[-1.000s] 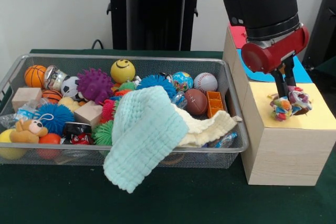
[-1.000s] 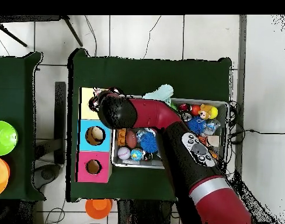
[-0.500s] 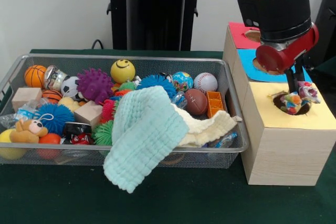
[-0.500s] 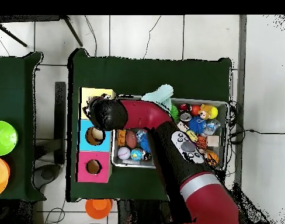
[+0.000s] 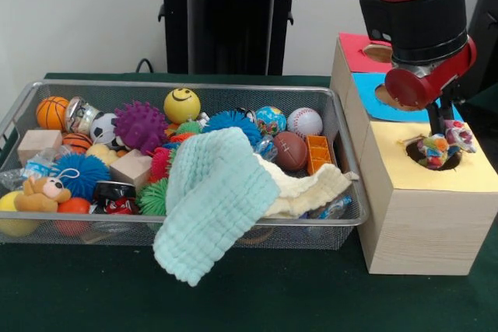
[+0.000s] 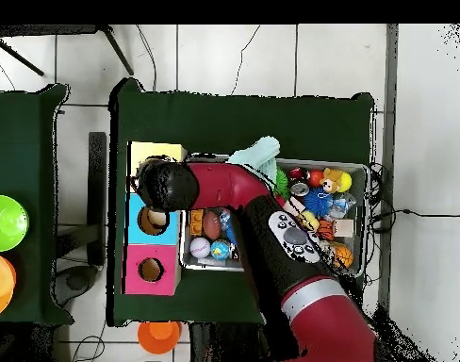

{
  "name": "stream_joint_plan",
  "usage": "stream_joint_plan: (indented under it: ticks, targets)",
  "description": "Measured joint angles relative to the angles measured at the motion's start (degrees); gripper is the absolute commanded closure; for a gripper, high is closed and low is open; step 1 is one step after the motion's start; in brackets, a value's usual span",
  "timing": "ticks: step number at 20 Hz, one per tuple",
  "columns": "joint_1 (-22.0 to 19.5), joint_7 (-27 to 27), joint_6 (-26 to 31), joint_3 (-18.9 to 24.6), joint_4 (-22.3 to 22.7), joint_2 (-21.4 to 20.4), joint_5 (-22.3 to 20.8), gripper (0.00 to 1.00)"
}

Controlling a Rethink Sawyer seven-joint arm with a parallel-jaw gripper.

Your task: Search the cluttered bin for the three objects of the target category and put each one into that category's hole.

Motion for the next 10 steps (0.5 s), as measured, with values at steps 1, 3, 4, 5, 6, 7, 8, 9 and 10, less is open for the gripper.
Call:
stream_joint_plan:
  ticks: [1, 3, 4, 5, 6, 7, 8, 9, 10]
  targets:
    - [0.49, 0.0, 0.0, -0.69, -0.16, -0.01, -0.02, 1.0]
    - [1.05, 0.0, 0.0, -1.42, -0.33, -0.06, -0.05, 1.0]
    - [1.5, 0.0, -0.01, -1.98, -0.46, -0.15, -0.05, 1.0]
    - [2.27, 0.0, -0.06, -2.83, -0.68, -0.39, -0.06, 1.0]
    - [2.72, 0.0, -0.1, -3.3, -0.78, -0.55, -0.06, 1.0]
    - [3.16, 0.0, -0.14, -3.76, -0.89, -0.71, -0.06, 1.0]
    - [3.46, 0.0, -0.19, -4.09, -0.95, -0.81, -0.07, 1.0]
    - [4.32, 0.0, -0.28, -5.0, -1.16, -1.03, -0.06, 1.0]
    - [4.82, 0.0, -0.28, -5.54, -1.34, -1.11, -0.06, 1.0]
